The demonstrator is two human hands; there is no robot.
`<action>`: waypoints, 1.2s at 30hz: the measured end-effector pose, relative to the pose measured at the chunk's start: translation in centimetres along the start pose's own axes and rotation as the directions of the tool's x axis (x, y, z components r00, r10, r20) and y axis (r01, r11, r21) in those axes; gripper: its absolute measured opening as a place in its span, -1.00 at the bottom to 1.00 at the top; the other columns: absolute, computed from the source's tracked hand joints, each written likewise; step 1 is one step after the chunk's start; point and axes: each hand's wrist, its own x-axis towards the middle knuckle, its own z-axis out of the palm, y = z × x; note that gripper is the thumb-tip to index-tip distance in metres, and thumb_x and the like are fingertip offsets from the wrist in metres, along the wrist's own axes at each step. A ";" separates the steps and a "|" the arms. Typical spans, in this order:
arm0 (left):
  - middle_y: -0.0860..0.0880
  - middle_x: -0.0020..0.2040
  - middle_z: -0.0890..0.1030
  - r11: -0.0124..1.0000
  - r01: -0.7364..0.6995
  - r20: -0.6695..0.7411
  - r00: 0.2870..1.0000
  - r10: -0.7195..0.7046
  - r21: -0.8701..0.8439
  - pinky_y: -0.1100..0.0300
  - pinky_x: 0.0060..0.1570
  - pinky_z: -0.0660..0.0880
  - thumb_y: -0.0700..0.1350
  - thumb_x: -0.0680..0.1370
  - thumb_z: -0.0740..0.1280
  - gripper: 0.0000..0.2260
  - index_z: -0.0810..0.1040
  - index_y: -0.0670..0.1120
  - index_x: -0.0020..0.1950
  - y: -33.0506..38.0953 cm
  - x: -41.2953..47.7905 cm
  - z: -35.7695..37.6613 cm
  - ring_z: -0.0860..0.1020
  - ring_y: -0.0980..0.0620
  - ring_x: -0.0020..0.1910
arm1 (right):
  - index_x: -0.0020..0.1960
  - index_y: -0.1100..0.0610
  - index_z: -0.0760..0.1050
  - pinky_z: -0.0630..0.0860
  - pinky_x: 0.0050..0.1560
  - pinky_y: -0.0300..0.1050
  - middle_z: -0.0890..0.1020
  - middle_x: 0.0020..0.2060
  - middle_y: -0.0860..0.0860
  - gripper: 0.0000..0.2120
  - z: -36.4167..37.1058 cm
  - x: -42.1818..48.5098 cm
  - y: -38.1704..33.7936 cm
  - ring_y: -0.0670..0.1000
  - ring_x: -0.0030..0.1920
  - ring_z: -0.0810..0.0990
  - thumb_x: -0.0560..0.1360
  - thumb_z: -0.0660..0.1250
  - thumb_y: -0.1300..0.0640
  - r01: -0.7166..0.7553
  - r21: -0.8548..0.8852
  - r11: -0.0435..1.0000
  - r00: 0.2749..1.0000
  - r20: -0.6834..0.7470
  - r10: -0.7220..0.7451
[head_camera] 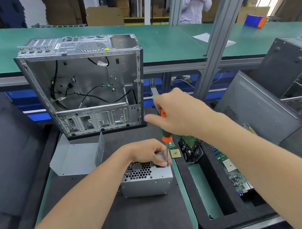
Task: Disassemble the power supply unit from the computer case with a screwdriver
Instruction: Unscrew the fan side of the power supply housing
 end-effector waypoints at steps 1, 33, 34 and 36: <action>0.25 -0.25 0.65 1.000 -0.001 -0.011 1.000 0.001 0.008 0.43 -0.23 0.44 -0.24 0.59 0.46 -0.93 0.68 -0.12 0.06 -0.1 0.0 0.0 0.55 0.27 -0.29 | -0.21 0.09 0.34 0.33 -0.39 -0.09 0.41 -0.33 0.00 -0.51 0.3 -0.1 -0.2 0.10 -0.27 0.47 0.60 0.25 -0.31 -0.079 -0.025 0.997 0.997 -0.028 0.078; 0.14 -0.17 0.64 1.000 -0.010 0.015 1.000 0.010 -0.024 0.26 -0.11 0.47 -0.23 0.59 0.46 -0.93 0.69 -0.14 0.06 -0.9 0.6 -0.1 0.54 0.14 -0.20 | -0.25 0.14 0.30 0.21 -0.43 -0.16 0.38 -0.36 0.03 -0.51 -0.5 -0.1 -1.1 0.06 -0.42 0.36 0.64 0.25 -0.21 -0.063 -0.320 0.945 0.994 0.061 0.087; 0.15 -0.19 0.63 1.000 -0.013 0.015 1.000 0.014 -0.022 0.26 -0.12 0.47 -0.23 0.59 0.46 -0.93 0.68 -0.14 0.06 -1.0 0.6 -0.1 0.53 0.14 -0.21 | -0.19 0.11 0.40 0.25 -0.42 -0.16 0.44 -0.34 0.00 -0.63 -0.7 -0.1 -0.8 0.10 -0.38 0.44 0.64 0.29 -0.14 0.002 -0.251 0.968 0.991 0.127 0.031; 0.20 -0.22 0.61 0.999 -0.024 0.019 1.000 0.025 -0.026 0.31 -0.16 0.47 -0.21 0.58 0.47 -0.91 0.67 -0.16 0.07 -1.1 0.6 -0.2 0.52 0.16 -0.24 | -0.10 0.02 0.51 0.42 -0.32 -0.11 0.53 -0.28 -0.11 -0.83 -1.6 -0.4 -0.4 0.06 -0.20 0.57 0.60 0.37 -0.04 0.114 -0.088 0.989 0.967 0.236 -0.091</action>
